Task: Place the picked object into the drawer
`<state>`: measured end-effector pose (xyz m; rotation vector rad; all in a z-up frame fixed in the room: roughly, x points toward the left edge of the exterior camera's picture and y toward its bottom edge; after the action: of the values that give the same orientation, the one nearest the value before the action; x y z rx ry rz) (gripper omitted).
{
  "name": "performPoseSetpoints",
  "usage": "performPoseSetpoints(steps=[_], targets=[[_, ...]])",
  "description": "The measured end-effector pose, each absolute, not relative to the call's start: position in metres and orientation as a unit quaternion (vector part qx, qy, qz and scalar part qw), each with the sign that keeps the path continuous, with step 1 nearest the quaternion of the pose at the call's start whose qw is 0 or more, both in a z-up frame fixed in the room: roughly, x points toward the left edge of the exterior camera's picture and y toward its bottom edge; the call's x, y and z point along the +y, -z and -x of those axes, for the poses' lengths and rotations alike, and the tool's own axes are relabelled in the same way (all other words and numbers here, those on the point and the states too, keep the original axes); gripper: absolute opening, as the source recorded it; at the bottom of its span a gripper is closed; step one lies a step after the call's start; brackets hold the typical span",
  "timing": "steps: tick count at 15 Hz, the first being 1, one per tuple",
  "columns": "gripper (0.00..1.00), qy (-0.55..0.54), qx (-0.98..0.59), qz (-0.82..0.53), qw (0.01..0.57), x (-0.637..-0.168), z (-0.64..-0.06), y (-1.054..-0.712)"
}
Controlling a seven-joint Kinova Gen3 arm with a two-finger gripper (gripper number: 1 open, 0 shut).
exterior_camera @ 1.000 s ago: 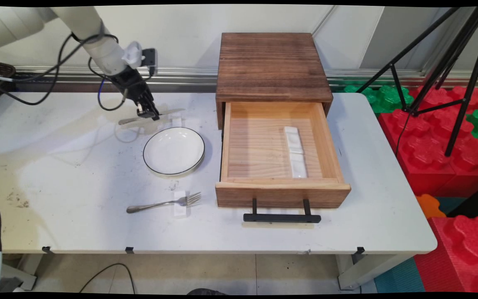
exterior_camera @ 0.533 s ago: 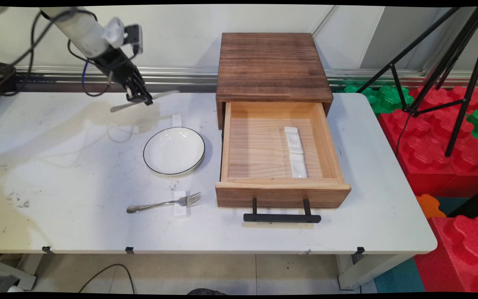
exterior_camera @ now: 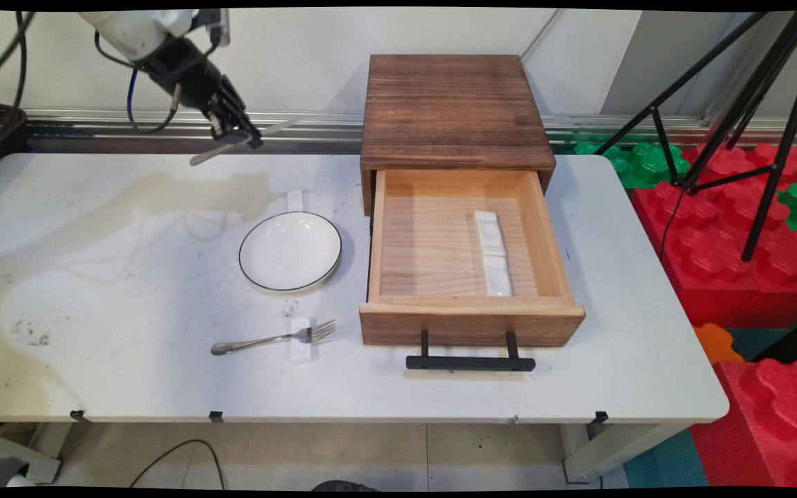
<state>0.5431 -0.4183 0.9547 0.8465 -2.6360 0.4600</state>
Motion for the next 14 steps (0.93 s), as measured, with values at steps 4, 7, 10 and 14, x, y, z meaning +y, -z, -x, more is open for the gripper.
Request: performPoseSetpoints(steps=[4, 7, 10, 14], targets=[[0.0, -0.169, -0.922, -0.288, 0.194, -0.412, -0.516, -0.982], [0.0, -0.17, -0.922, -0.276, 0.212, -0.408, -0.492, -0.999], [0.0, -0.17, -0.922, -0.262, 0.229, -0.407, -0.468, -1.012], [0.0, -0.171, -0.921, -0.245, 0.251, -0.41, -0.43, -1.025]])
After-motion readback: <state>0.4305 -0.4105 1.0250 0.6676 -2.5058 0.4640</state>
